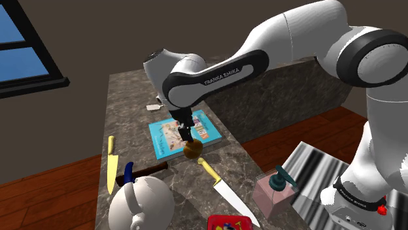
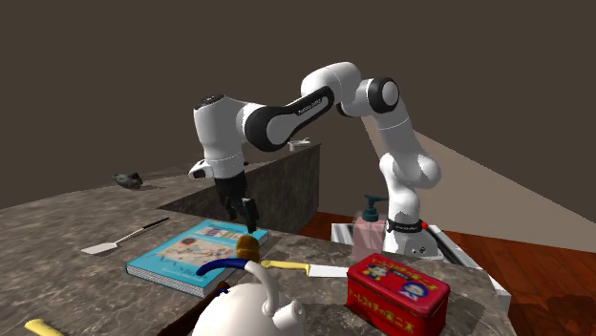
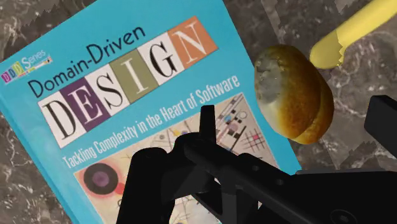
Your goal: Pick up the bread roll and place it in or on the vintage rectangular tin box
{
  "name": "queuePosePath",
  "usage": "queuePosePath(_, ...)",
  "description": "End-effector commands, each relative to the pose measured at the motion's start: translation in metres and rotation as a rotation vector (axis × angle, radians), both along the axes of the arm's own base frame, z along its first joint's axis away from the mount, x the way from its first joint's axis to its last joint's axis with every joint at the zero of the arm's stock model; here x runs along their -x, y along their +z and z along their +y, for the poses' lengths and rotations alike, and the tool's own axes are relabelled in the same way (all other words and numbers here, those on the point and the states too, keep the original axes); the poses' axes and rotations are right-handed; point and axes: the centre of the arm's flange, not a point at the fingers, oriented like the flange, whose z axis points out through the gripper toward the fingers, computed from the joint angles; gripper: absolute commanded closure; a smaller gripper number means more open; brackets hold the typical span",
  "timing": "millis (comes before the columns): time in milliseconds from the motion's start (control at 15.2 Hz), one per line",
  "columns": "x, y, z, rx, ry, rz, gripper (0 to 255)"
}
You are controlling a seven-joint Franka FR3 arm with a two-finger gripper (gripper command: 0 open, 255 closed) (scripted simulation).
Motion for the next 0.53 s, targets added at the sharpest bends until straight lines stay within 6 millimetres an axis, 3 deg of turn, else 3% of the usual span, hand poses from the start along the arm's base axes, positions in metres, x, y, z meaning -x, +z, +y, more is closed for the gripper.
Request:
queuePosePath(0, -0.002, -0.015, 0.026, 0.006, 0.045, 0.011, 0)
queuePosePath(132, -0.004, -0.025, 0.045, 0.011, 0.08, 0.02, 0)
queuePosePath(462, -0.001, -0.051, 0.039, 0.011, 0.08, 0.02, 0)
